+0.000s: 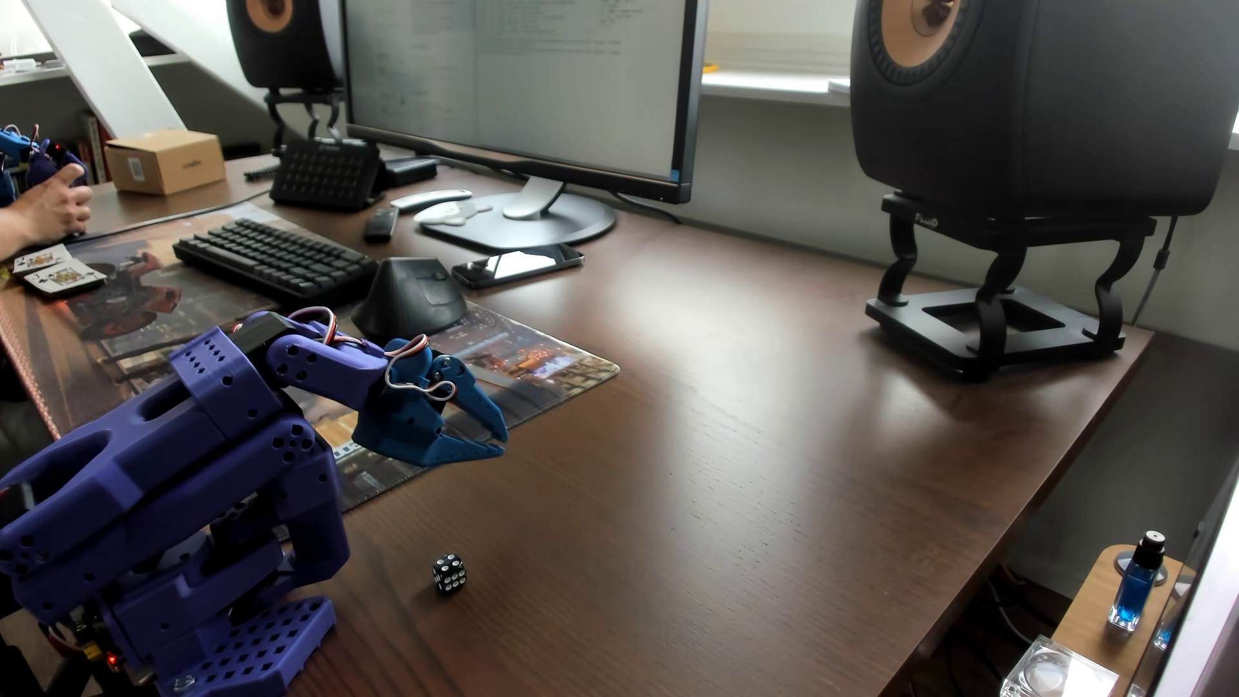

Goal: Grab the blue dice

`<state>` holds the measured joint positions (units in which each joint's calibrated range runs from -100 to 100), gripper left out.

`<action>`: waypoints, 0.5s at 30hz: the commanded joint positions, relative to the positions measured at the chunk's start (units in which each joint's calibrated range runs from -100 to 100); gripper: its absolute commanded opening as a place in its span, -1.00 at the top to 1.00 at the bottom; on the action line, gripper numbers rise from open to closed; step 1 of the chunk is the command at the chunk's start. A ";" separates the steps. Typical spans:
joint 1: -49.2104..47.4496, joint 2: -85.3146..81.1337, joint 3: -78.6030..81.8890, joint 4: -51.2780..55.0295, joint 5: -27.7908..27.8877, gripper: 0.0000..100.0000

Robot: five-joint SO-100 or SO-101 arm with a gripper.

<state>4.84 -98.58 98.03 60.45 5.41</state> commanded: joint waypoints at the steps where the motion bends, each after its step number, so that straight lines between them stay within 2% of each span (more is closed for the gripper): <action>1: -0.42 -0.92 -0.56 -1.32 0.16 0.96; 5: 3.27 -0.84 -4.26 -0.38 0.27 0.96; 7: 4.25 -0.42 -9.06 0.47 2.32 0.96; 10: 4.00 -0.17 -18.01 3.98 6.00 0.96; 15: -0.01 6.20 -36.36 13.30 7.10 0.96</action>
<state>6.87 -98.24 78.73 68.36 11.48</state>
